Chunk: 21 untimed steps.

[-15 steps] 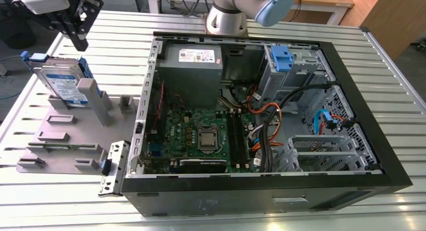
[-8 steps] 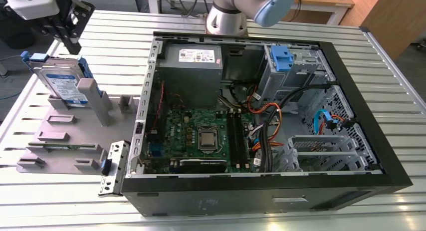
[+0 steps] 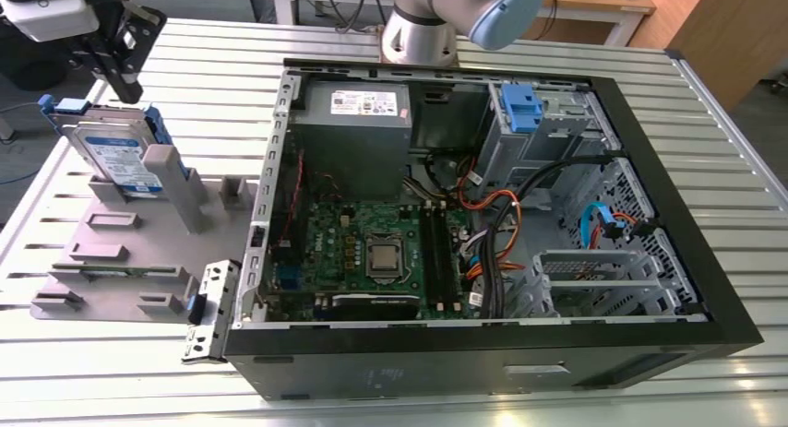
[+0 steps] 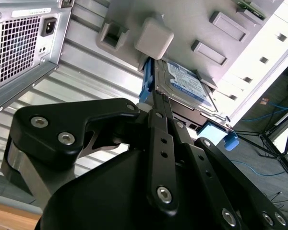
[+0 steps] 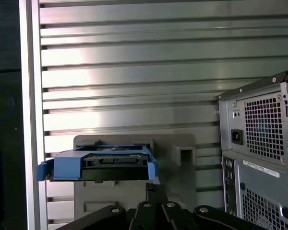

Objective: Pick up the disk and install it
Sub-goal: 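Reach for the disk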

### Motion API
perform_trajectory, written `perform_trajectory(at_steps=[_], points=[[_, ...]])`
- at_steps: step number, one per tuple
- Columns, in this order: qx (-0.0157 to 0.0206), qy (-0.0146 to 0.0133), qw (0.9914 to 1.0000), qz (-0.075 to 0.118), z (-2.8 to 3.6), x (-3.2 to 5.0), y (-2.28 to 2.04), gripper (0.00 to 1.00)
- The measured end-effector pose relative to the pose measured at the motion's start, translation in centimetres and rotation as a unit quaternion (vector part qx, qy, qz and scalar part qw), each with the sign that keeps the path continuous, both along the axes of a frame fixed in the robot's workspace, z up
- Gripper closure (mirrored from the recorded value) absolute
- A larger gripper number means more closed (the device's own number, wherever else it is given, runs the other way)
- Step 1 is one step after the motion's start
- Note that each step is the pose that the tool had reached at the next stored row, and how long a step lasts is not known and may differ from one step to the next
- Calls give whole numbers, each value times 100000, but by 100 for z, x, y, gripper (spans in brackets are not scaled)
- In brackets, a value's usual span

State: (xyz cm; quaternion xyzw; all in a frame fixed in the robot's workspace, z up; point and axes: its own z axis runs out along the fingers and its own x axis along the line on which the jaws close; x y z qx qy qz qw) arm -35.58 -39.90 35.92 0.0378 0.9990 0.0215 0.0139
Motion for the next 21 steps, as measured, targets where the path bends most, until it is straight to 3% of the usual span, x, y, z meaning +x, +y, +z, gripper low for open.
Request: perform_trajectory(at_steps=[13,21], points=[[-3,2,100000,-14,-21,-31,1,89],[4,-8,100000,-10,-97,-192,0,89]])
